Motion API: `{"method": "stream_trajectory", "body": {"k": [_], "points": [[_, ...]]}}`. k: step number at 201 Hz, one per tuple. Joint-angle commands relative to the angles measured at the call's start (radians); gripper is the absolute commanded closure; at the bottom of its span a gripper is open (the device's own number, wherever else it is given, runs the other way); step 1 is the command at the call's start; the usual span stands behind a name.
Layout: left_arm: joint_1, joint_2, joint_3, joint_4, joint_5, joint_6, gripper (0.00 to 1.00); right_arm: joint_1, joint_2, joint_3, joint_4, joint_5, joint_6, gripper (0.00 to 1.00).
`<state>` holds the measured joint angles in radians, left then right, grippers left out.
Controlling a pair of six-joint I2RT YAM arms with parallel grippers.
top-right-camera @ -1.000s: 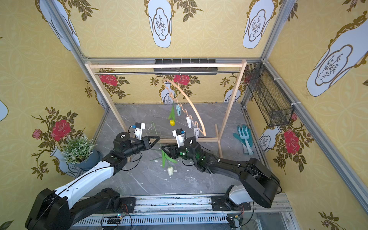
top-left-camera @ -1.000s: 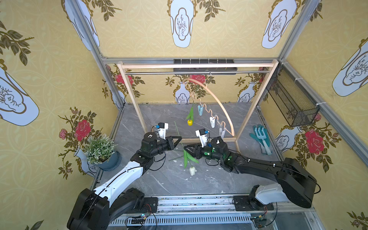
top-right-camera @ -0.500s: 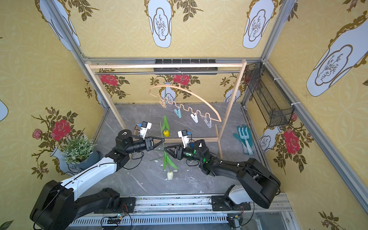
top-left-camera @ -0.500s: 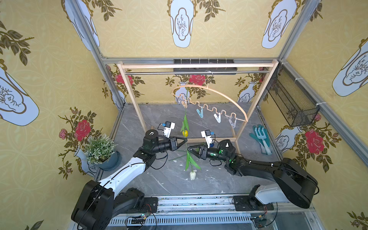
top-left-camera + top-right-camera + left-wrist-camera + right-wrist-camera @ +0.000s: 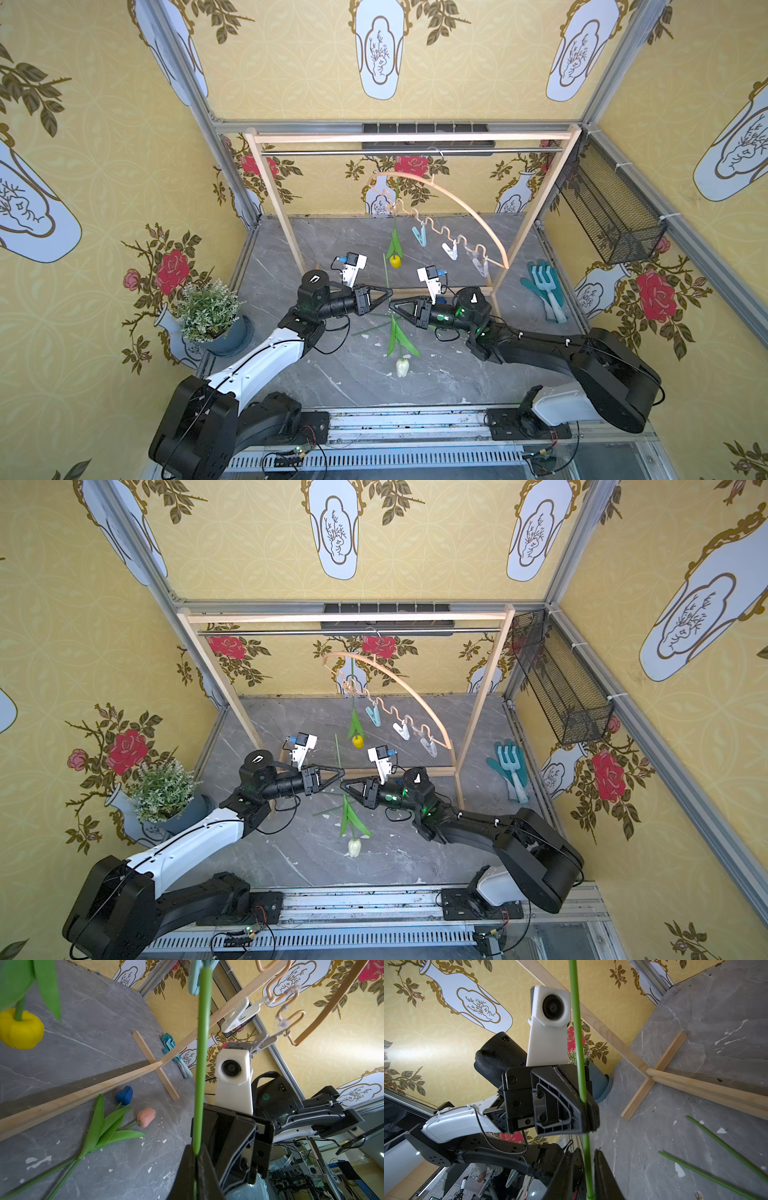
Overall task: Dry the flowers on a clothes hanger
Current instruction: Pick up the flower at the center of the board.
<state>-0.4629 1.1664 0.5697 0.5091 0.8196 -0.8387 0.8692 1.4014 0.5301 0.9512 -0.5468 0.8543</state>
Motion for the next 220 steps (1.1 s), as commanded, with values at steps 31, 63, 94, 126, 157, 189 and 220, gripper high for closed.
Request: {"method": "stream_trajectory", "body": {"k": [31,63,94,126,157,189,220], "points": [[0.001,0.017,0.004,0.051,0.023,-0.002,1.00,0.007,0.006,0.001,-0.002,-0.002,-0.023,0.80],[0.002,0.021,0.001,0.054,0.024,-0.002,1.00,0.007,0.002,0.001,-0.006,0.005,-0.023,0.82],[0.001,0.017,-0.004,0.053,0.026,-0.002,1.00,0.007,0.002,0.001,-0.007,0.011,-0.025,0.85],[0.001,0.019,-0.007,0.054,0.030,0.000,1.00,0.007,0.000,0.002,-0.008,0.015,-0.025,0.84],[0.001,0.023,-0.007,0.054,0.032,-0.001,1.00,0.007,-0.016,0.000,-0.016,0.023,-0.028,0.82],[0.001,0.022,-0.007,0.053,0.030,-0.003,1.00,0.007,-0.021,0.009,-0.044,0.024,-0.043,0.84],[0.001,0.015,-0.010,0.054,0.023,-0.003,1.00,0.012,-0.013,0.011,-0.055,0.028,-0.046,0.92]]}}
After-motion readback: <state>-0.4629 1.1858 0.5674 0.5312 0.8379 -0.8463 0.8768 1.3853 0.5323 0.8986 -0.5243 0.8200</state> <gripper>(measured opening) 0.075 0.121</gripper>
